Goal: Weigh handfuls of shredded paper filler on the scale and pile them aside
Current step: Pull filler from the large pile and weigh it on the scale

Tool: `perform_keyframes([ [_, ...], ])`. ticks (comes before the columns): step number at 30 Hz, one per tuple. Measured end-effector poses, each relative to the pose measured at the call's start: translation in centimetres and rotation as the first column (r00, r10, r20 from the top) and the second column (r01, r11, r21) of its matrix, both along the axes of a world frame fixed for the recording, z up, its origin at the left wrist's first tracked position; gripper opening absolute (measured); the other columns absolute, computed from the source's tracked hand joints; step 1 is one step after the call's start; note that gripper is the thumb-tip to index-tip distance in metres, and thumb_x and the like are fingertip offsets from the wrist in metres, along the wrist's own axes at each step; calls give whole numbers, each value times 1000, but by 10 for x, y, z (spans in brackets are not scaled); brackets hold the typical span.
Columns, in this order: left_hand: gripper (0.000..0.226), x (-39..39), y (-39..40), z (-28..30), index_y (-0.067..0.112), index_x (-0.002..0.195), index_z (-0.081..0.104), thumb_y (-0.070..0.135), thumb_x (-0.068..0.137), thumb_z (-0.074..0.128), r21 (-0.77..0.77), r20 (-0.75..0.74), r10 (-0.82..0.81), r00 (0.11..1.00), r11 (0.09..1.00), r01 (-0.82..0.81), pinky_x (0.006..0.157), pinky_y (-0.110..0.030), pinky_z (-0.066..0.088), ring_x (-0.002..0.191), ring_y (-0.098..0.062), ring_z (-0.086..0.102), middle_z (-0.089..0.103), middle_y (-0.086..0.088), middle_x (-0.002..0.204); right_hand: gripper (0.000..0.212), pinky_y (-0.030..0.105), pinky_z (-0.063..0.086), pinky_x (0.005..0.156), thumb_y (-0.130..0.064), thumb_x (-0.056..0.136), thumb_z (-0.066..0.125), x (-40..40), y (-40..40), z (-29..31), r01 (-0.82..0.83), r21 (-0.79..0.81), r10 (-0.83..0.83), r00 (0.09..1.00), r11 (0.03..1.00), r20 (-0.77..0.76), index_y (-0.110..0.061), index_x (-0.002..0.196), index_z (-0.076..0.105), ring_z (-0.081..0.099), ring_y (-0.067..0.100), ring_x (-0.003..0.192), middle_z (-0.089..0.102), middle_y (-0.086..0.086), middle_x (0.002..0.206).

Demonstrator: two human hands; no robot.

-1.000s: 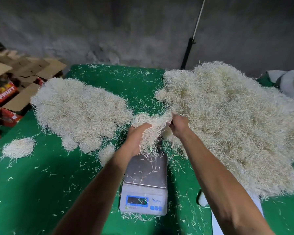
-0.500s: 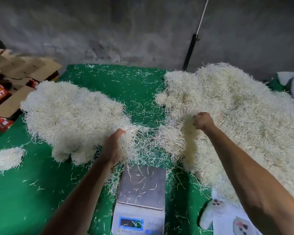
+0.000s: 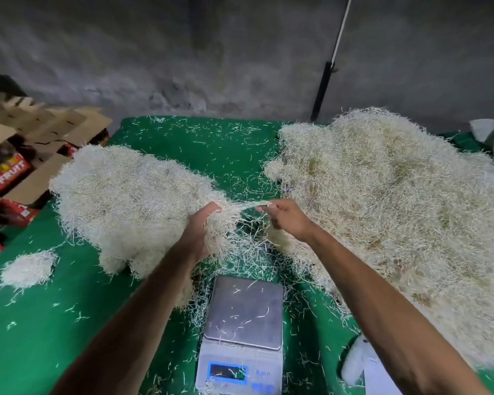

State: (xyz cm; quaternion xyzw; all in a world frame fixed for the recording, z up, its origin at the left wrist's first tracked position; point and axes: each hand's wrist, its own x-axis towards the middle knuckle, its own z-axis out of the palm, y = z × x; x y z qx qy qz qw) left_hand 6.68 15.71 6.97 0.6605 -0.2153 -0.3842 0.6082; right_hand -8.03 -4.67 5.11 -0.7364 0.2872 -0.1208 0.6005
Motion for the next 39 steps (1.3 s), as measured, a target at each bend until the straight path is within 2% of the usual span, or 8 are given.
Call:
perform_keyframes([
  [5, 38, -12, 23, -13, 36, 134, 61, 21, 103, 46, -23, -116, 226, 967, 973, -230, 91, -43, 56, 109, -23, 57, 53, 1, 119, 15, 26, 40, 50, 2, 102, 49, -16, -10, 4, 394, 406, -399, 914, 825, -75, 5, 100, 63, 44, 9, 52, 61, 5, 75],
  [8, 43, -6, 45, -1, 22, 135, 56, 45, 100, 54, 54, -162, 253, 954, 967, -248, 103, -51, 48, 134, -35, 50, 57, -8, 137, 19, 28, 45, 56, -14, 106, 55, -56, -38, 6, 597, 117, -572, 798, 794, -191, -1, 93, 60, 49, 14, 60, 59, 12, 81],
  [13, 52, -21, 74, -8, 30, 149, 44, 5, 104, 47, 151, -90, 193, 977, 972, -178, 88, -43, 58, 140, -42, 37, 17, -18, 165, 58, 33, 56, 73, -16, 96, 71, -61, -12, 30, 48, -379, -258, 810, 924, -527, -1, 144, 40, 63, 26, 92, 56, 26, 134],
  [19, 111, -39, 87, -22, 55, 151, 19, -26, 82, 48, 271, 77, 32, 997, 961, -52, 42, -20, 45, 66, -15, 54, 20, -18, 162, 12, 45, 52, 102, -13, 100, 58, -51, 56, 49, -291, -876, -561, 679, 385, -472, -10, 96, 68, 63, 25, 103, 54, 17, 139],
  [25, 111, -60, 82, -31, 62, 150, 18, -12, 82, 66, 149, 63, -36, 997, 989, 26, 87, -32, 60, 145, -30, 37, 12, 5, 168, 66, 48, 54, 101, -53, 109, 26, -56, 152, -1, -2, -110, -46, 902, 994, -429, 3, 113, 61, 68, 24, 84, 68, 20, 99],
  [29, 66, -77, 70, -46, 17, 142, 53, 61, 94, 53, 128, -482, 234, 844, 972, -196, 101, -52, 51, 118, -33, 66, 67, -11, 131, 73, 39, 61, 90, -69, 102, 29, -51, 195, -36, 16, 699, -18, 1000, 715, -4, -11, 141, 52, 71, 30, 113, 66, 23, 131],
  [33, 104, -86, 92, -81, 28, 153, 30, 84, 71, 58, 441, -19, 100, 995, 894, -82, 112, -58, 38, 135, -34, 48, 41, -9, 155, 94, 50, 38, 118, -62, 92, 64, -49, 196, -43, 278, 375, -244, 960, 884, -136, -10, 160, 25, 47, 29, 141, 48, 10, 152],
  [39, 103, -78, 106, -102, 13, 155, 32, 59, 75, 79, 331, -61, 219, 974, 925, -187, 110, -47, 39, 125, -28, 54, 54, -11, 139, 85, 34, 54, 97, -56, 90, 70, -71, 178, -55, 394, 12, -389, 911, 919, -137, -10, 154, 38, 67, 24, 109, 54, 9, 146],
])
